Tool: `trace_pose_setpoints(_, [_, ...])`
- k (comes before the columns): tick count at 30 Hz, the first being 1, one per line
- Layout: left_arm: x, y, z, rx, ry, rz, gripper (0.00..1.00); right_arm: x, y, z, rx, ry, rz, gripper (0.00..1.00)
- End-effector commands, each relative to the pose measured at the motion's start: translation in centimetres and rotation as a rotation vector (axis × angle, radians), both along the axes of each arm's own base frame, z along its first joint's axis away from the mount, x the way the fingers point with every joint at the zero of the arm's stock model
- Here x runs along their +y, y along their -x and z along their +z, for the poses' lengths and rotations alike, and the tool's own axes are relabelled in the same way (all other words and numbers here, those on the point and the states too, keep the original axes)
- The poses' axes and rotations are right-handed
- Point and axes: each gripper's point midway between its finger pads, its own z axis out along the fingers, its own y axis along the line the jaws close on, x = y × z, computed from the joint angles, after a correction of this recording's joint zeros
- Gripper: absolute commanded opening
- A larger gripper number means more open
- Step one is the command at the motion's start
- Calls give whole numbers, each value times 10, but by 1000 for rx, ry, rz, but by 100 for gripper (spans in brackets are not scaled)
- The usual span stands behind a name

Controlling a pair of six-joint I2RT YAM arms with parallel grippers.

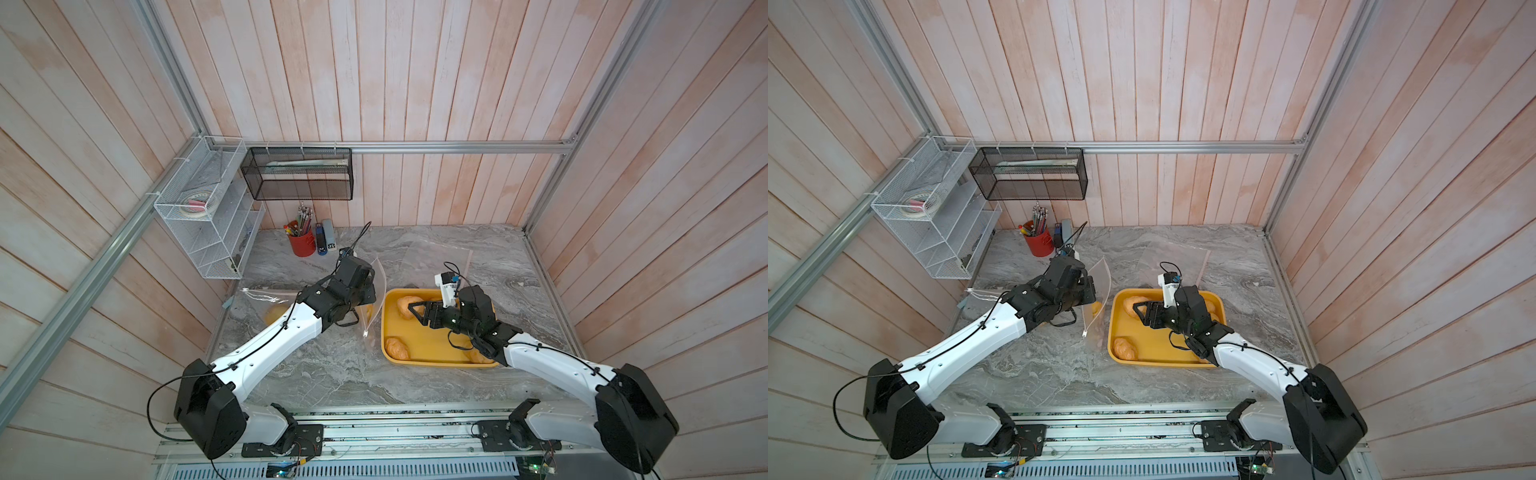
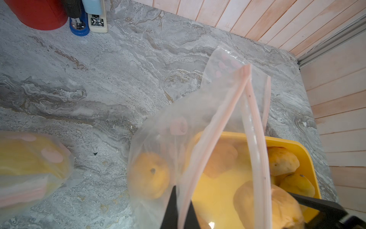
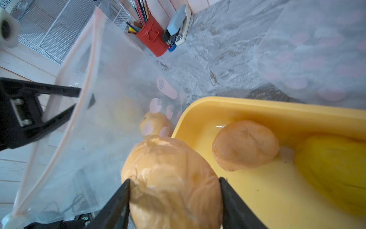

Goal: Put the potatoes into a zipper bag and zip it
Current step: Pick up the potato from the basket, then place the potato into the zipper food storage bag.

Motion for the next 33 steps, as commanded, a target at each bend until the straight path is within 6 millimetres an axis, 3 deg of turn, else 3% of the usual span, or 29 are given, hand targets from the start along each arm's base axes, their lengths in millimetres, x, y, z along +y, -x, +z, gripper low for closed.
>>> trace_pose_setpoints(1, [4,1,7,-19,12,5,0,-3,-4,39,-80,63,-73,39])
trace_pose_setpoints(6, [4,1,8,-20,12,3,0,16,-6,90,-175,82,-78,38])
trace_pose_setpoints(12, [3,1,8,-21,12,-3,0,42,-19,119,-220,111,-61,36])
trace_pose_setpoints(22, [0,2,8,-21,17,-18,0,75,-29,91,-185,198,-11,33])
trace_pose_setpoints(27, [-2,0,6,-9,6,-28,0,78,-28,78,-178,265,-14,32])
trace_pose_setpoints(33, [-1,-3,1,18,-30,-16,0,69,-31,53,-163,385,-64,31])
